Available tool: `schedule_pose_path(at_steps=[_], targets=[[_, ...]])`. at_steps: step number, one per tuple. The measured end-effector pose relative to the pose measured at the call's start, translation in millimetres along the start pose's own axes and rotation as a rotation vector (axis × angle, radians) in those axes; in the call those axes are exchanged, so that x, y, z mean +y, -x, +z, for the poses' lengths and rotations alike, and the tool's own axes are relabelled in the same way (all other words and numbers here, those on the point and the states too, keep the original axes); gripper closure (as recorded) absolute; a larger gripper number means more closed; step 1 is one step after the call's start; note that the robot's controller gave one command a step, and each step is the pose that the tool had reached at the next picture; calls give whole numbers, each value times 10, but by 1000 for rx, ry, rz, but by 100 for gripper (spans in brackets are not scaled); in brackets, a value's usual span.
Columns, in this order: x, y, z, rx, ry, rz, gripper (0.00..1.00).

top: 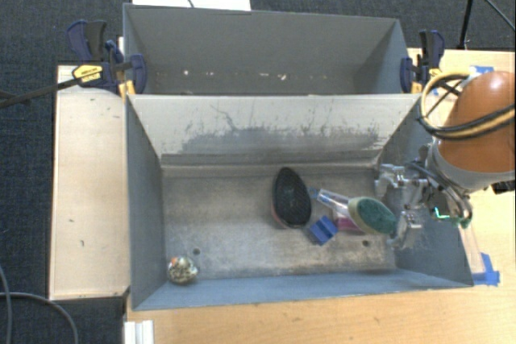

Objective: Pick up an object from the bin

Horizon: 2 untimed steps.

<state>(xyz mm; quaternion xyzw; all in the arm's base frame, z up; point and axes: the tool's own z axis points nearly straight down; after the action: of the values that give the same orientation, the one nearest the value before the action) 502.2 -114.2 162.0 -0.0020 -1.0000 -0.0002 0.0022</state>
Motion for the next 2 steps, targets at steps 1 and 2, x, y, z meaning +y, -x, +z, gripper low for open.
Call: schedule_pose_path(at_steps=[1,2], targets=[[-105,460,944,-4,1,97,0],[-109,461,903,-6,-1,92,100]])
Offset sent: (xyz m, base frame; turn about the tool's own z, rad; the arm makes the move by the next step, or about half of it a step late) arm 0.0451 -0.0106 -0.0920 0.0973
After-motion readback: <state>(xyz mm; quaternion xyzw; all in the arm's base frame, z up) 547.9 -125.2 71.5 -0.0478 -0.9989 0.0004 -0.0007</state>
